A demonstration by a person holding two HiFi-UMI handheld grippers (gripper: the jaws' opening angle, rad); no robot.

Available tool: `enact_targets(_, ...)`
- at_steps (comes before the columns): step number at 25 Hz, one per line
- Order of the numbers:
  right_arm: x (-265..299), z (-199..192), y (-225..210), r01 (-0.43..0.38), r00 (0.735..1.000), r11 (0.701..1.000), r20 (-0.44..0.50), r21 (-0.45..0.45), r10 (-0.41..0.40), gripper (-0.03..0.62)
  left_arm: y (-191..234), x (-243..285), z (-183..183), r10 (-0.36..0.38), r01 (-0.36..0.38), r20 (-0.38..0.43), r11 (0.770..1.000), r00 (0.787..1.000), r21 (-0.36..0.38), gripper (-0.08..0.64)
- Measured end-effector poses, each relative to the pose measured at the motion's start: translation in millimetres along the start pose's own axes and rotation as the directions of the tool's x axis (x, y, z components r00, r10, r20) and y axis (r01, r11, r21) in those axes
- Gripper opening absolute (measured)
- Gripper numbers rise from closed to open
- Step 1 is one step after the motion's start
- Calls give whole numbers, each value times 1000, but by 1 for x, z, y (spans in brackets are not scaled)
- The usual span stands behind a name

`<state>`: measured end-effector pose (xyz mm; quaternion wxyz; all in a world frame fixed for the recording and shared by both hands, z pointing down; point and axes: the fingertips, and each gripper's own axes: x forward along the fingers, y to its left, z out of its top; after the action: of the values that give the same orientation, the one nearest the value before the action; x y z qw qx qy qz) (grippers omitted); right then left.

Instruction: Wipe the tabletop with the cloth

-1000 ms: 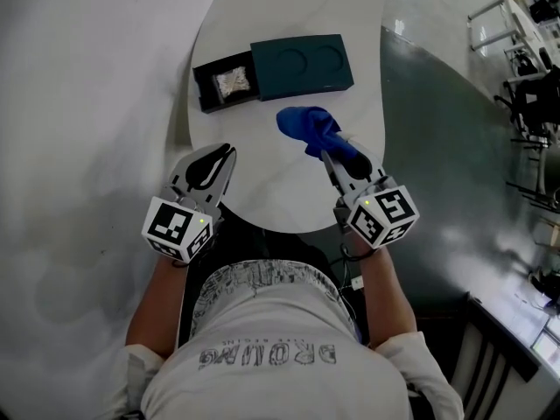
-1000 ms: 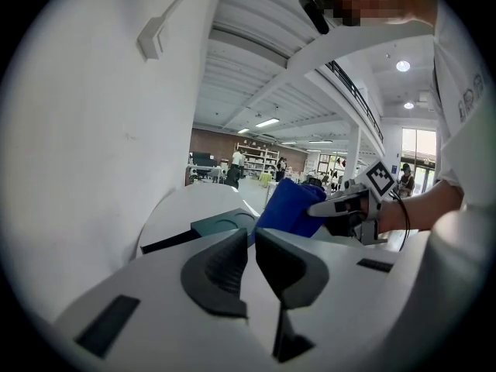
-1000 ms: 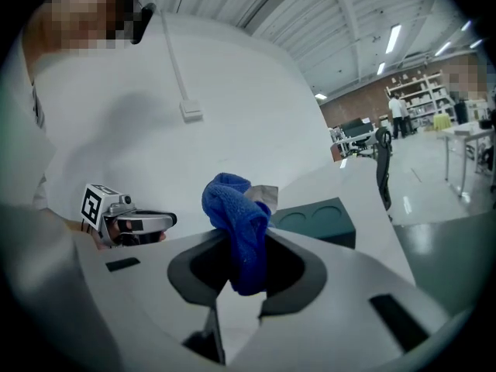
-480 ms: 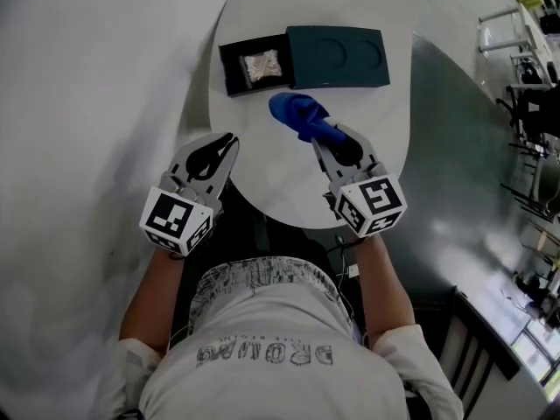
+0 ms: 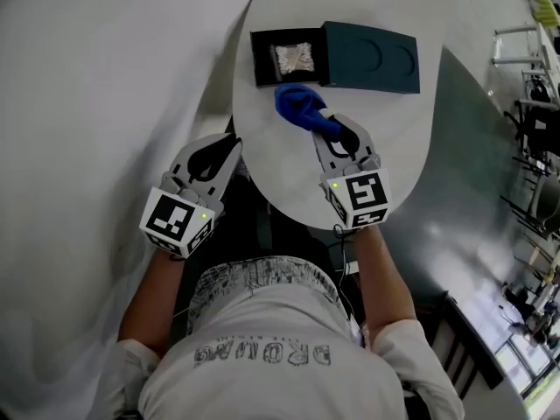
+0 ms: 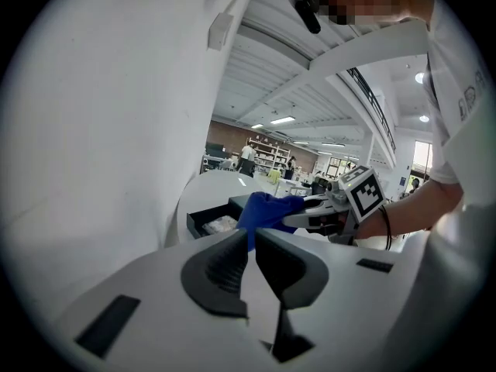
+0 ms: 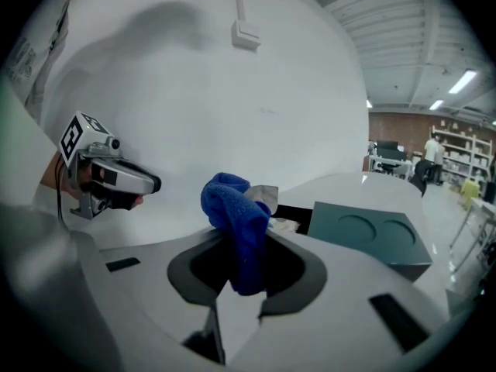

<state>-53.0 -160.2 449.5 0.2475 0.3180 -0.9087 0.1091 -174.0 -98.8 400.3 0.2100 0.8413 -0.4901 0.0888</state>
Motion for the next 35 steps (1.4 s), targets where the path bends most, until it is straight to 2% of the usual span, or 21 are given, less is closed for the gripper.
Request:
enact_targets(4,22,-1,15,-11,1000,997,-16,-75,10,86,9,-8,-9,12,-12,-4,1000,1000,-16,49)
enact_targets(8,49,-19,35,-38,997,983,-65,-182,27,86,17,-13,-24,20,-20,-15,999,1000,-36,48)
enact_targets(12,69,-38,52,-77,992,971,-112,-228,52,86,23,-21,-33,32,-33,-24,998,999,-54,48)
enact_targets(22,103,-74,77,-157,968,956,-229,-246,101,83,32,-33,-49,43,-45,-32,996,999,-82,48)
enact_targets(29,102,-78,79,-163,962,953,-254,-256,96,83,30,-32,-48,40,-43,-32,996,999,-75,48)
enact_targets(35,89,-89,69,-131,960,966,-273,-225,66,83,20,-24,-46,6,-8,-43,998,999,-56,48)
